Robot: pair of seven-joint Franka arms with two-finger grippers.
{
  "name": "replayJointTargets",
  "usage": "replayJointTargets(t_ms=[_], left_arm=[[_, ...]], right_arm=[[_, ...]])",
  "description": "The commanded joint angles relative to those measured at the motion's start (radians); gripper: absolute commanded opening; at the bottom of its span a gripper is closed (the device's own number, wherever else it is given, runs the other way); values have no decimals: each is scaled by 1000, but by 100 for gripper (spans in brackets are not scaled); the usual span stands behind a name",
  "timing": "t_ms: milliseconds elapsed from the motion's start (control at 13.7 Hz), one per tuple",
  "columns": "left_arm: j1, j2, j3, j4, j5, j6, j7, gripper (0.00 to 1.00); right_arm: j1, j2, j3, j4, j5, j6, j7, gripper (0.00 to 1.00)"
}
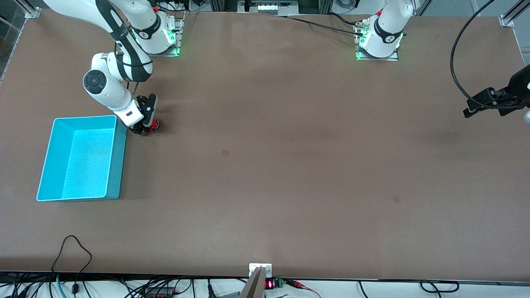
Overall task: Wind red beetle toy and store in blue box
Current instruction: 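Lower the right gripper and close it on the red car, then lift the car with the right gripper over the blue box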
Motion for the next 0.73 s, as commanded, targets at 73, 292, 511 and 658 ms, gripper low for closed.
replayJointTargets(t_ms=[73,292,511,658], left_arm=[[-4,-7,-5,8,-1,-46,-6,100],[-1,-7,-4,-1,-3,-43,-12,100],[-1,-7,-2,-3,-3,-30,-14,100],[1,-4,5,-3,-3,1,-14,100]], right_arm=[[-15,-14,8,1,-2,13,-23,0],[-9,-36,10,4,7,11,-1,0],[-6,-49,34,31,16,13,77,0],[-6,-49,82,108,26,4,195,0]])
